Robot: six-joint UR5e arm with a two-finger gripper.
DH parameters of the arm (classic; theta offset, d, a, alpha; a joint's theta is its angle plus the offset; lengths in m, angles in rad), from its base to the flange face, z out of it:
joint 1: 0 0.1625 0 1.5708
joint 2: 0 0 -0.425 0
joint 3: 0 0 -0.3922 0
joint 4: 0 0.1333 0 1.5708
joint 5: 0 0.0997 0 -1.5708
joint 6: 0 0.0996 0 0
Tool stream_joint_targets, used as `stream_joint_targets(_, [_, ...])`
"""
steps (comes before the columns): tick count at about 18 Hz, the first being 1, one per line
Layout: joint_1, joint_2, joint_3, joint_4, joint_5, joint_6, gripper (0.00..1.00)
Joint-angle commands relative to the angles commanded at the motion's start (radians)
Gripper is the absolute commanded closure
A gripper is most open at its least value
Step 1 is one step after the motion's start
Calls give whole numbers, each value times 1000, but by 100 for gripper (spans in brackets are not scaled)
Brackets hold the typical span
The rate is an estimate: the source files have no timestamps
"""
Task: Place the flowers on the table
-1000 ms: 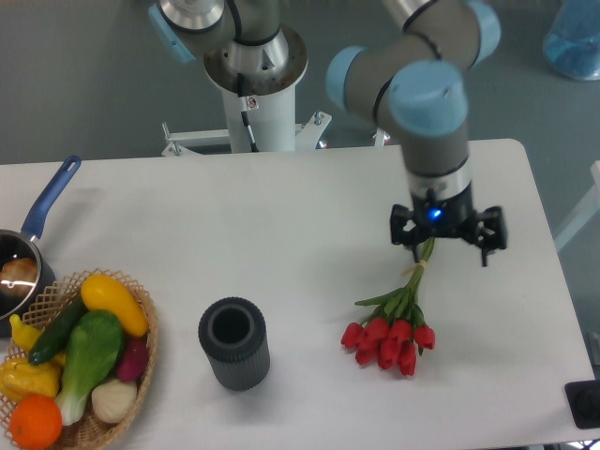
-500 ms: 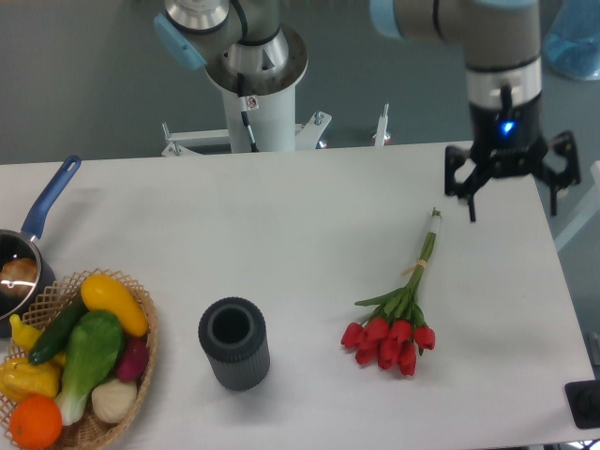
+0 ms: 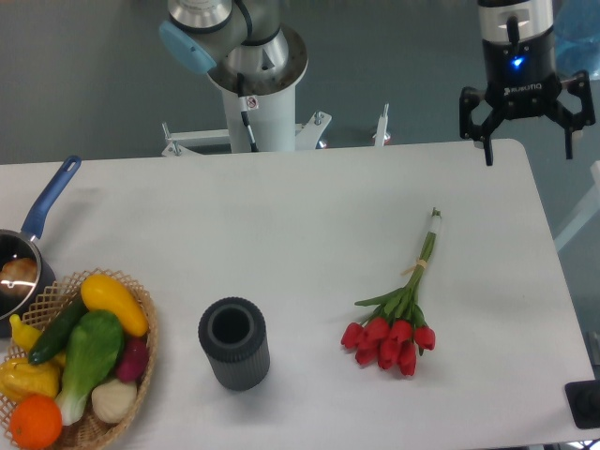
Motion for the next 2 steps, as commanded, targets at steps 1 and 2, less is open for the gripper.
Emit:
stream_joint_targets(1, [0, 0, 0, 0, 2, 0, 0])
stream_joint_targets(2, [0, 0, -2, 0, 2, -2, 0])
